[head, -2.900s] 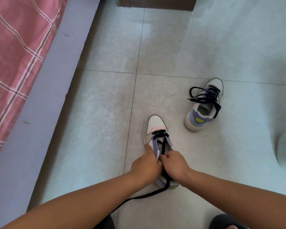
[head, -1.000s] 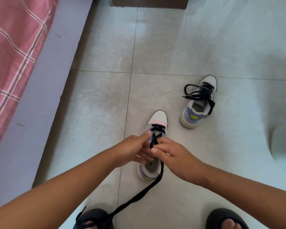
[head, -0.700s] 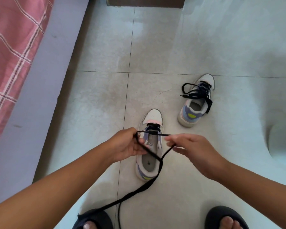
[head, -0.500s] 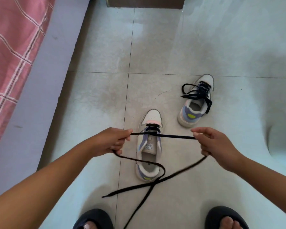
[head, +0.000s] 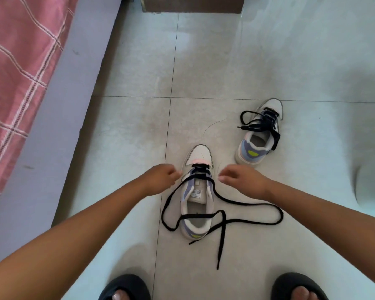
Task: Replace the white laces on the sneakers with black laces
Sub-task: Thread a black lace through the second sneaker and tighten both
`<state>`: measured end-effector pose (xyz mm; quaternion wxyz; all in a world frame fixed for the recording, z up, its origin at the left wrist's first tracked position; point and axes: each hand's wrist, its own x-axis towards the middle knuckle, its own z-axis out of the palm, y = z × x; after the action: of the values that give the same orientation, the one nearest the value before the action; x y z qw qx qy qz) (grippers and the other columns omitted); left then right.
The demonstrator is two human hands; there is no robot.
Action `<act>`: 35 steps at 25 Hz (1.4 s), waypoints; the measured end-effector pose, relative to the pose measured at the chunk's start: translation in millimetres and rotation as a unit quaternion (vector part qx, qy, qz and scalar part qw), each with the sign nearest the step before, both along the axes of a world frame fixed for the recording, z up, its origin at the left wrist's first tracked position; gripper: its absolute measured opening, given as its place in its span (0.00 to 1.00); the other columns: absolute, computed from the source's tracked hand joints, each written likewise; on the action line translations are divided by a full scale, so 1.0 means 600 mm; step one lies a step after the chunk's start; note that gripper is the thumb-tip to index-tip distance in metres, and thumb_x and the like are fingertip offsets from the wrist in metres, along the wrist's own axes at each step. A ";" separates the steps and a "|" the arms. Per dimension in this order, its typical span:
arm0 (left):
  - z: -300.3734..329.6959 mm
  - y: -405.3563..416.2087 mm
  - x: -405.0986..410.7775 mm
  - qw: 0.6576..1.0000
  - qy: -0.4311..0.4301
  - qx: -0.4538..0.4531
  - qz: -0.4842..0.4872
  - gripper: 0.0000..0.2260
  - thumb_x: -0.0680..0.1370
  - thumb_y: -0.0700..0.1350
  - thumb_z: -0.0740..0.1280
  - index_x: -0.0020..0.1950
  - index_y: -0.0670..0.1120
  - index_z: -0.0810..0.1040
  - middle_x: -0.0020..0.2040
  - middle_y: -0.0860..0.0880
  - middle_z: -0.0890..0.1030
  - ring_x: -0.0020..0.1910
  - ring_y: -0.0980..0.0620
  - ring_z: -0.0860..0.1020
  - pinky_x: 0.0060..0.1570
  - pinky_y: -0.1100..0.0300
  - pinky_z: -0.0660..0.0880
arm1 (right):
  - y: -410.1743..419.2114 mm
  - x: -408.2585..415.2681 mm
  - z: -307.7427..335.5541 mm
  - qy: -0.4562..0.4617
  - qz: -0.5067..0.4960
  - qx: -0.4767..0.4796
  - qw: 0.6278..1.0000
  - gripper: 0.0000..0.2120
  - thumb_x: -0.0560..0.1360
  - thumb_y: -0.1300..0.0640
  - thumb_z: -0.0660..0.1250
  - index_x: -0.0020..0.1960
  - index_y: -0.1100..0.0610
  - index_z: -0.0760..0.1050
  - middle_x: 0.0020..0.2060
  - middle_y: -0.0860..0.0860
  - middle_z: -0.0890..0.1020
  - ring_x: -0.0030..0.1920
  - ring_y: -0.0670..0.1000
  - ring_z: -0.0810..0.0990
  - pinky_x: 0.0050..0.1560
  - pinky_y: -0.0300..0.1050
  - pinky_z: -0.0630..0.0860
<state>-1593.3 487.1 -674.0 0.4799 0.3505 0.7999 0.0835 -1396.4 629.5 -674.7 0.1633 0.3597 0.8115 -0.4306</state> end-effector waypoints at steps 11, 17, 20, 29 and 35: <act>-0.003 0.080 0.051 0.999 0.046 0.012 -0.024 0.09 0.72 0.43 0.70 0.48 0.38 0.81 0.45 0.42 0.82 0.46 0.46 0.79 0.41 0.57 0.73 | -0.014 -0.073 -0.012 -0.061 -0.091 -0.140 0.984 0.14 0.74 0.54 0.70 0.37 0.60 0.69 0.29 0.53 0.67 0.27 0.48 0.62 0.26 0.37 0.60; -0.003 0.082 0.043 0.995 0.031 -0.014 -0.095 0.08 0.78 0.45 0.64 0.41 0.43 0.72 0.32 0.49 0.71 0.35 0.50 0.71 0.29 0.63 0.64 | -0.002 -0.069 0.006 -0.050 -0.030 -0.148 0.987 0.16 0.77 0.48 0.64 0.37 0.60 0.75 0.32 0.53 0.78 0.32 0.48 0.69 0.35 0.39 0.65; 0.006 0.070 0.019 0.997 -0.015 -0.023 -0.069 0.15 0.78 0.49 0.65 0.35 0.43 0.74 0.29 0.49 0.74 0.27 0.54 0.68 0.29 0.63 0.64 | 0.006 -0.051 0.021 -0.004 -0.042 -0.213 0.976 0.18 0.78 0.47 0.62 0.34 0.56 0.73 0.30 0.50 0.79 0.32 0.45 0.70 0.41 0.39 0.66; 0.062 0.039 -0.033 0.982 -0.176 0.051 0.045 0.12 0.79 0.51 0.64 0.41 0.45 0.80 0.30 0.51 0.77 0.39 0.53 0.80 0.52 0.61 0.74 | 0.032 0.016 0.032 0.027 -0.132 -0.358 0.924 0.11 0.78 0.54 0.63 0.42 0.61 0.75 0.26 0.48 0.66 0.29 0.48 0.67 0.58 0.49 0.75; 0.151 0.020 -0.081 0.945 -0.256 0.137 0.150 0.13 0.80 0.46 0.61 0.42 0.41 0.79 0.26 0.50 0.72 0.30 0.53 0.74 0.49 0.55 0.77 | 0.072 0.009 0.086 -0.012 0.007 0.016 1.000 0.12 0.77 0.50 0.64 0.55 0.55 0.79 0.52 0.51 0.80 0.55 0.49 0.76 0.59 0.37 0.68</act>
<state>-1641.8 498.8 -583.5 0.5976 0.2555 0.6742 0.3507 -1391.1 672.8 -623.1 0.1703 0.3617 0.8190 -0.4116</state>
